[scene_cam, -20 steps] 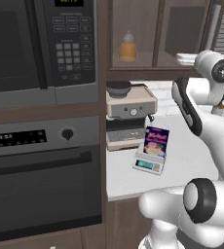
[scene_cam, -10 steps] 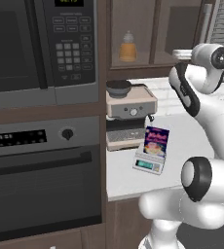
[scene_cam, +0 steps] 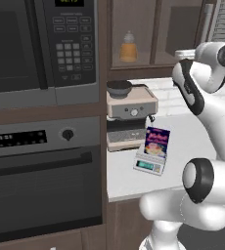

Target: Pick the cereal and place it on the digital scale for weighing, and close the cabinet.

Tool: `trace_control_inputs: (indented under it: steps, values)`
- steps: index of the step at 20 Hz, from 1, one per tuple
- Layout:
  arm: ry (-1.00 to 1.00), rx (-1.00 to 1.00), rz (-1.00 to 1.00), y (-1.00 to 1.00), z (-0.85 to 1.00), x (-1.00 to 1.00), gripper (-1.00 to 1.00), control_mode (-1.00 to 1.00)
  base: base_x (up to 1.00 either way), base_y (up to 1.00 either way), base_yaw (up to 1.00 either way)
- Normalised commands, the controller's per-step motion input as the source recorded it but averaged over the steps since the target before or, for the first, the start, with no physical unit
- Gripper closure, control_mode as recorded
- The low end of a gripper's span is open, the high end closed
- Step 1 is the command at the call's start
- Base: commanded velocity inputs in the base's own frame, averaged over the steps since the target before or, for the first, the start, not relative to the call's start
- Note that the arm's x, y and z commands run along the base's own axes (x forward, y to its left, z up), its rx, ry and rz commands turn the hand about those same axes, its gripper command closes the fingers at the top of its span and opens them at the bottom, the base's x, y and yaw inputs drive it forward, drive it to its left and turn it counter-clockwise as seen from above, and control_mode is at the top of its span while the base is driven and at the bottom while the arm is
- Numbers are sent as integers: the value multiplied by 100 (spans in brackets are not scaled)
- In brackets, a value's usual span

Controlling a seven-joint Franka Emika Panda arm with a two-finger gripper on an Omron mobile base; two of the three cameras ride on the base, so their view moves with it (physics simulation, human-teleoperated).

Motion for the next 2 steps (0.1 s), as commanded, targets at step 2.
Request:
trace_control_inputs:
  steps: [2]
  values:
    - [0,0,0,0,0,0,-100,-100,0,0,0]
